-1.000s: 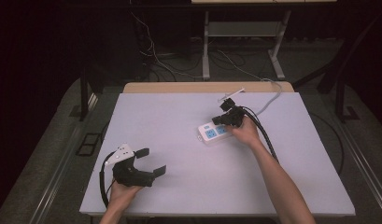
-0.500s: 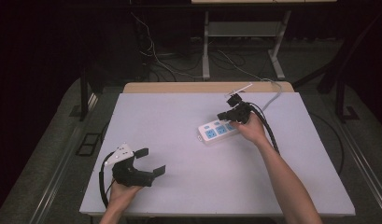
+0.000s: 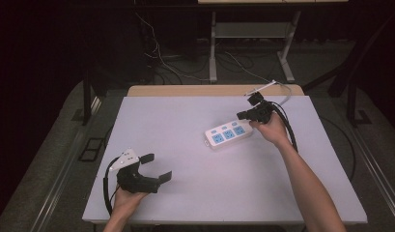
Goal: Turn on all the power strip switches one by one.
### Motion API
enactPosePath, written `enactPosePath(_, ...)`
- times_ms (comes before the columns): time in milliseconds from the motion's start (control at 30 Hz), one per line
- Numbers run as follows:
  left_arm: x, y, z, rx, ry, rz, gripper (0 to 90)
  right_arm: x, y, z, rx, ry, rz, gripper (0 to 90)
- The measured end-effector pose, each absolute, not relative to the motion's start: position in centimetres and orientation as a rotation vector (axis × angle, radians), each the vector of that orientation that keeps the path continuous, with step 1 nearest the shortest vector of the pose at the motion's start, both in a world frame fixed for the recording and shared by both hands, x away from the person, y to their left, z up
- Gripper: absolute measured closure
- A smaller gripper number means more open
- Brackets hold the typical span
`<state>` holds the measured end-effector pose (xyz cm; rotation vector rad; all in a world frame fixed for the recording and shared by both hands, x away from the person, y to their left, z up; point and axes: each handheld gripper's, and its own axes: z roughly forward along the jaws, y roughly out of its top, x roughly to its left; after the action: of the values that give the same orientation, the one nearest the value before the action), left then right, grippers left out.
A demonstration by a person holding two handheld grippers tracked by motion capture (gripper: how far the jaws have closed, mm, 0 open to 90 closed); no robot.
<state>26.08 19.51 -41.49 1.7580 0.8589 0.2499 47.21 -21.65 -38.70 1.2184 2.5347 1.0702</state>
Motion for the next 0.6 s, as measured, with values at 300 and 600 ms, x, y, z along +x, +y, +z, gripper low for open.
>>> enactPosePath(300, 26.1, 19.6, -41.5, 1.754, 0.860, 0.247, 0.0, 47.9, -22.5, -39.7, 1.252, 2.543, 1.044, 90.0)
enactPosePath(600, 26.1, 19.6, -41.5, 1.755, 0.861, 0.248, 0.0, 48.3, -21.8, -40.6, 1.254, 2.569, 1.045, 90.0)
